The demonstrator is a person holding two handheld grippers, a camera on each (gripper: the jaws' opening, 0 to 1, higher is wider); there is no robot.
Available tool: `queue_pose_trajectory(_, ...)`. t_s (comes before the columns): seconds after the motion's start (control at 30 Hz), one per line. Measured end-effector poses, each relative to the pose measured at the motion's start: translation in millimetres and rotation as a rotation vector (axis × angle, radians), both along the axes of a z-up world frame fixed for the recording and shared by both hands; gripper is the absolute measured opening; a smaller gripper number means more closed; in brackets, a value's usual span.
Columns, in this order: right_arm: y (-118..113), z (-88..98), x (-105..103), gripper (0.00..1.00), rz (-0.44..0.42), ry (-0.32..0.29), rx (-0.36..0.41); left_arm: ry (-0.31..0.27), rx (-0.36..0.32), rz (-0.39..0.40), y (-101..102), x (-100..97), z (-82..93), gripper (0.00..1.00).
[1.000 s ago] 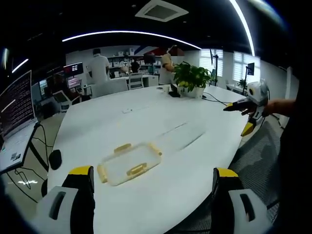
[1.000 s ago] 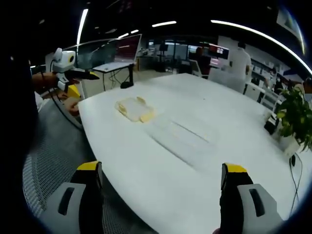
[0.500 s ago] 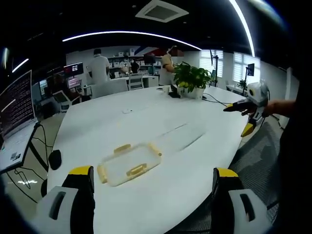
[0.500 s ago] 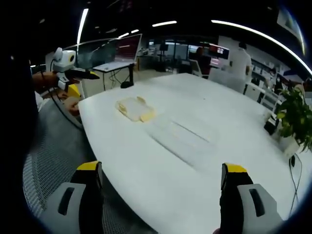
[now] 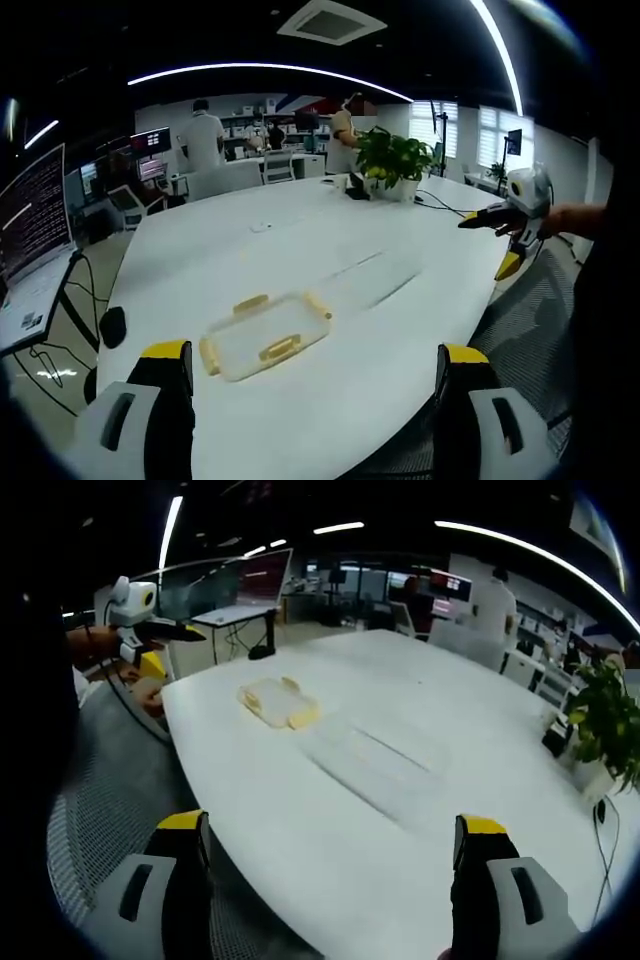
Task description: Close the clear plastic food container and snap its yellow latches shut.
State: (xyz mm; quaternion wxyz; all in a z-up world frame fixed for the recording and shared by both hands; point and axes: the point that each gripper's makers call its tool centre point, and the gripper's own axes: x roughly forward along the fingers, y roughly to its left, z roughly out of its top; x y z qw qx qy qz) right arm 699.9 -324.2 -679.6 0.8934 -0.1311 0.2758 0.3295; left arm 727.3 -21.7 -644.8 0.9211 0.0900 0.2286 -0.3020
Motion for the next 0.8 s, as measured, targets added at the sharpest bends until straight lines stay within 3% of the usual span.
queue_pose_trajectory(0.8, 1.9, 4.7, 4.1, 1.0, 0.032, 0.005, -0.008, -0.005, -0.003, 0.001, 1.4, 3.2, 4.2, 0.99)
